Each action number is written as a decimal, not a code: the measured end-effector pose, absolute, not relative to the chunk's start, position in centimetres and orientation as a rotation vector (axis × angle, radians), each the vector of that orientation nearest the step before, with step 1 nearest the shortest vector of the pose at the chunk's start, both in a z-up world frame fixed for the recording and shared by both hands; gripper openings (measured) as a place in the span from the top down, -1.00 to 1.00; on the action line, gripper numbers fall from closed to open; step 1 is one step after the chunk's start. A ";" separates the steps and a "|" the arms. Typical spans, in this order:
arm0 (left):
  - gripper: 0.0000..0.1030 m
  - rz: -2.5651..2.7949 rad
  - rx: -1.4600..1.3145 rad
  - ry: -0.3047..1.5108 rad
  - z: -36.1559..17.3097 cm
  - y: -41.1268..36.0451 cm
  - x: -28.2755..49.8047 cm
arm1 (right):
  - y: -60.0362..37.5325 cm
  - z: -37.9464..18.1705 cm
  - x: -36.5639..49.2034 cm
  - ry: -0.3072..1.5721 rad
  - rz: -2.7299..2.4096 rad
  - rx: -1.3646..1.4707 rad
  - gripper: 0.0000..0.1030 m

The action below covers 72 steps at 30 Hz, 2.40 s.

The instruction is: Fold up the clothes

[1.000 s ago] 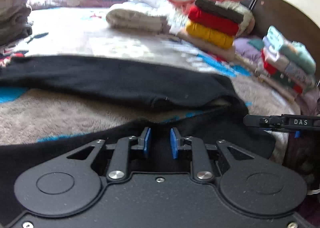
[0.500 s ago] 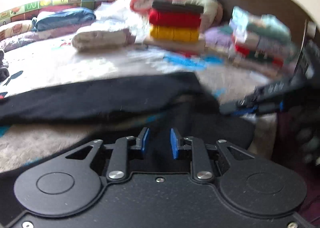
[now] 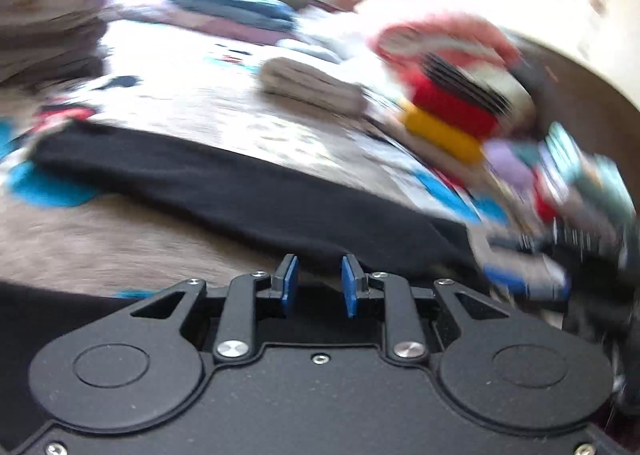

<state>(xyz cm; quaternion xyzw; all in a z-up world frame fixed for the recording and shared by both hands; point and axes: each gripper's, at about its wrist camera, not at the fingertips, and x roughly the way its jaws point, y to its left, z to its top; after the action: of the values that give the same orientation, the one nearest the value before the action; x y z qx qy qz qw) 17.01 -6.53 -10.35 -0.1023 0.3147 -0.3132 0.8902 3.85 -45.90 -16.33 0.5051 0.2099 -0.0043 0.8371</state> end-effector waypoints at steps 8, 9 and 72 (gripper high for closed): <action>0.21 -0.302 -0.413 0.632 -7.8 2.1 24.0 | -48.2 -18.2 6.8 0.383 0.010 1.211 0.02; 0.18 -0.264 -0.436 0.638 -8.1 3.2 25.0 | -48.3 -18.3 7.2 0.378 0.016 1.209 0.02; 0.87 -0.378 -0.269 0.764 -11.6 0.0 37.3 | -36.0 -11.4 9.2 0.601 0.215 -0.065 0.91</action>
<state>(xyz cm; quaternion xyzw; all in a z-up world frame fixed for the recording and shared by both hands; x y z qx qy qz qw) 37.32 -0.01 -11.56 -0.1302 0.3693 -0.1827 0.9018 9.15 -35.97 -11.40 -0.0318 0.2955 0.1056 0.9489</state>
